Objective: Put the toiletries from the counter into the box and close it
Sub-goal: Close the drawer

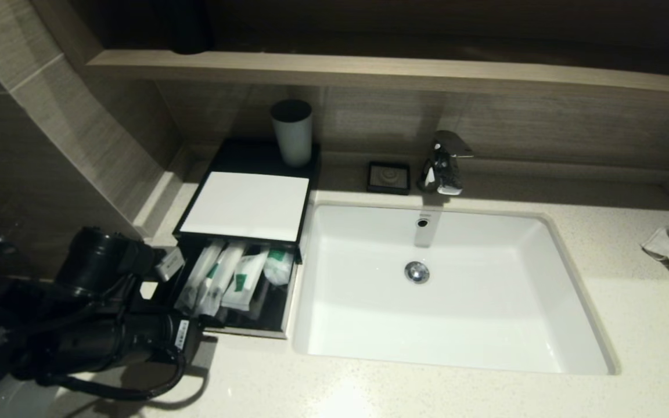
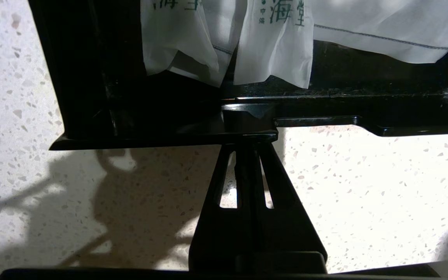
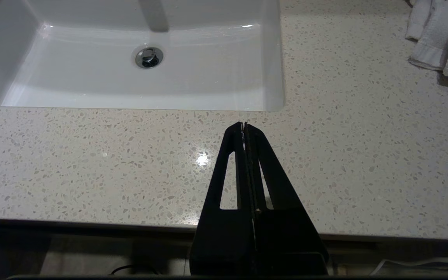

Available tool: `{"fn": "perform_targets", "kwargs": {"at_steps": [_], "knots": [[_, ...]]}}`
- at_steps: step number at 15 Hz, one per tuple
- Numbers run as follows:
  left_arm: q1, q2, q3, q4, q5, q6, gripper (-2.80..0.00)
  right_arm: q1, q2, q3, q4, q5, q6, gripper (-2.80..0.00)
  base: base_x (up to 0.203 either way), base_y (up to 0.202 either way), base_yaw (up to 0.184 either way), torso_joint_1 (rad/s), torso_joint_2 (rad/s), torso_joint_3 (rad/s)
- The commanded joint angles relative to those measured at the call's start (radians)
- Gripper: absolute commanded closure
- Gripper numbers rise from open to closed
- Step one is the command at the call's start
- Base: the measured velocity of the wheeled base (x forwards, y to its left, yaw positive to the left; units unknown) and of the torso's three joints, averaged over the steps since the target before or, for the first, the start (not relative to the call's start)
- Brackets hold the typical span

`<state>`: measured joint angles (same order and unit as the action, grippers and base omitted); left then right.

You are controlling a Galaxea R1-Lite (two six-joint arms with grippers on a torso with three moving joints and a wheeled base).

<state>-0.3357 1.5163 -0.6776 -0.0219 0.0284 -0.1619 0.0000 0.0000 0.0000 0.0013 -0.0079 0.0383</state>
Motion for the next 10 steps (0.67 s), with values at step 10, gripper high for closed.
{"fn": "perform_targets", "kwargs": {"at_steps": [10], "knots": [[0.001,0.077,-0.101,-0.003,0.02,0.001,0.0,0.0,0.0,0.0,0.0,0.0,0.0,0.0,0.0,0.0,0.0,0.0,0.0,0.0]]}}
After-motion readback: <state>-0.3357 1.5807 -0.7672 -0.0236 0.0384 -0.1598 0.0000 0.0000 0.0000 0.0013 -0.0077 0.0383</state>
